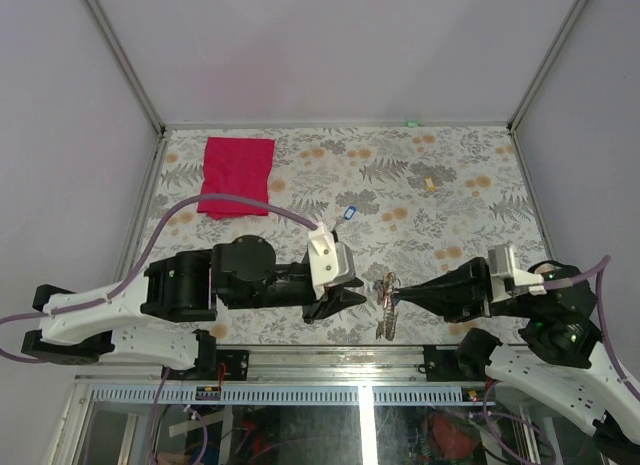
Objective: Put the keys on the keyring
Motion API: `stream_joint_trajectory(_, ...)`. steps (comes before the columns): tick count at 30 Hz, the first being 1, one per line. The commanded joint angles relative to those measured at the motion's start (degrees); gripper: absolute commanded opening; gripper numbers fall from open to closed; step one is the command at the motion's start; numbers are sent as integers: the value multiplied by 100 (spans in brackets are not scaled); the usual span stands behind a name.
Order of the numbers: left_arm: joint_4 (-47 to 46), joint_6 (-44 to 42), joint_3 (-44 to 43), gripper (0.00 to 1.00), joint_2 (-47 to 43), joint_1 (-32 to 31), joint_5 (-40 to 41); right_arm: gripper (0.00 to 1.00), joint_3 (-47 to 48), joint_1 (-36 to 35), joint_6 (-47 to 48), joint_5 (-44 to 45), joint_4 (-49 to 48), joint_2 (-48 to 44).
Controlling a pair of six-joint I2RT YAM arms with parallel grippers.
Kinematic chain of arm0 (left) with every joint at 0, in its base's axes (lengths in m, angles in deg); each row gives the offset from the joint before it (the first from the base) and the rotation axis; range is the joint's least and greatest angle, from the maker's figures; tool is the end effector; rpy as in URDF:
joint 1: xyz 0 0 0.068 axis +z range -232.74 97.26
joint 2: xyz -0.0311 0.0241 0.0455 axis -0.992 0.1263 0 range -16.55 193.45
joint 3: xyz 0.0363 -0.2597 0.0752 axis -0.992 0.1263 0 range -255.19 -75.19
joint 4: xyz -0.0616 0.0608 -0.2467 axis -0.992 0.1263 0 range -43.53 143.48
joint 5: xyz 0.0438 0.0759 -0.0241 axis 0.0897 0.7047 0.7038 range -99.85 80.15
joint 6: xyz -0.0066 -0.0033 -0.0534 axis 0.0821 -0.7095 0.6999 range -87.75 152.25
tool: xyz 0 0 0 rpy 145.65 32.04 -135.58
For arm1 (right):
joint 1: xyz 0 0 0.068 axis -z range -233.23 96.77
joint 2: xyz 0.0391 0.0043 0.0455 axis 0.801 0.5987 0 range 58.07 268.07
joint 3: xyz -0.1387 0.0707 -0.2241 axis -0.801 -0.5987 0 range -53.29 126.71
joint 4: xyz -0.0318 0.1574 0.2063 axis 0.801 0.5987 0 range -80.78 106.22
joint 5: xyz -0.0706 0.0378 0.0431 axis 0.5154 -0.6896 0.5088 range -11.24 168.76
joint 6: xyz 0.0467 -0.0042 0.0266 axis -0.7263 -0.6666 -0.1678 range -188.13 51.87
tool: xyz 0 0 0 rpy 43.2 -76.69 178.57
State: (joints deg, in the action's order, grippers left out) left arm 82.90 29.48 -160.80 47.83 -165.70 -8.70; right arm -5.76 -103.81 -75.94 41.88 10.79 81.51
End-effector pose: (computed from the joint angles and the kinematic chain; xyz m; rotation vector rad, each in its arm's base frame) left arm 0.0275 -0.2165 0.4674 1.3132 1.4372 -0.9438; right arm 0.0290 0.0688 0.4126 -1.0120 0.9139 1.2461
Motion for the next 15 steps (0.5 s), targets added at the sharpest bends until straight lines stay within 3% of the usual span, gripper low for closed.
stream_joint_trajectory(1, -1865, 246, 638, 28, -466, -45, 154, 0, -55, 10, -408, 284, -1095, -217)
stream_joint_trajectory(15, -3295, 282, 1294, 29, -615, -45, -299, 0, -197, 4, -672, 286, -1540, -141)
